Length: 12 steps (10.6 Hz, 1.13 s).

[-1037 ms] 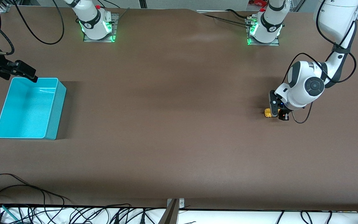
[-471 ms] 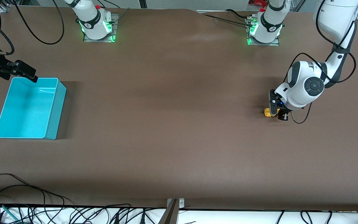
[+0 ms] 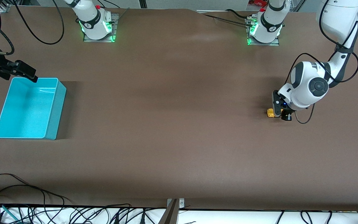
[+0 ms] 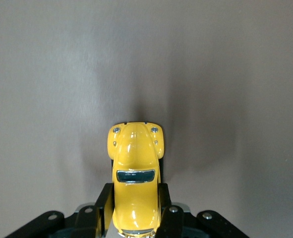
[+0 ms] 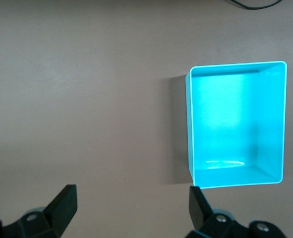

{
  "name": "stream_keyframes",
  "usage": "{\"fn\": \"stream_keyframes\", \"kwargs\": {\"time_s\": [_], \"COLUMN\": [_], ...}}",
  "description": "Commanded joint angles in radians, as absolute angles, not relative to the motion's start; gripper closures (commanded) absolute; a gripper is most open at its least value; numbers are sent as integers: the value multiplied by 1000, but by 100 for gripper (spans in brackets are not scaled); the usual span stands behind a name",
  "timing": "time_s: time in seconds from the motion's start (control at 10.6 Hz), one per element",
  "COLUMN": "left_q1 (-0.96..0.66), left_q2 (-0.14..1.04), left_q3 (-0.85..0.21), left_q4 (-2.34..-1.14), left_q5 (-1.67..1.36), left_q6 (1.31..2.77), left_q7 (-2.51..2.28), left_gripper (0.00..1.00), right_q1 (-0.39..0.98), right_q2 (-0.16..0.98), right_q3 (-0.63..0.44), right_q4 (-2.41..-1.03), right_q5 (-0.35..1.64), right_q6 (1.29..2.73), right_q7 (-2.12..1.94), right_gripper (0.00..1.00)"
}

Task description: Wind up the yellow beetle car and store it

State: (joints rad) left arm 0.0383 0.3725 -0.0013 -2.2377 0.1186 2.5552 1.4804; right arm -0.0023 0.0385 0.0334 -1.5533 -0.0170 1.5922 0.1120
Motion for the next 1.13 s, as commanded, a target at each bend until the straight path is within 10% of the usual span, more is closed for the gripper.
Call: {"fn": "stream_keyframes", "kwargs": {"time_s": [0.0, 0.85, 0.94, 1.04], "left_q1": [96, 198, 198, 198], "left_q2": [434, 497, 497, 495], "left_q3": [-5, -5, -6, -6], "left_q4": [-2201, -2145, -2143, -2125], "left_q5": [123, 120, 120, 118], "left_q6": [2562, 2562, 2562, 2562], "left_q7": [1499, 1643, 1641, 1634], "left_gripper": [100, 98, 71, 23], "right_q1": [-9, -8, -8, -8], "right_q2": [35, 35, 35, 35], "right_q3": [37, 37, 38, 38], "right_q4": [-1537, -1537, -1537, -1537], "right_q5": [-9, -9, -9, -9], "right_q6": [1586, 1586, 1586, 1586], "right_q7": [101, 101, 101, 101], "right_gripper": [0, 0, 0, 0]}}
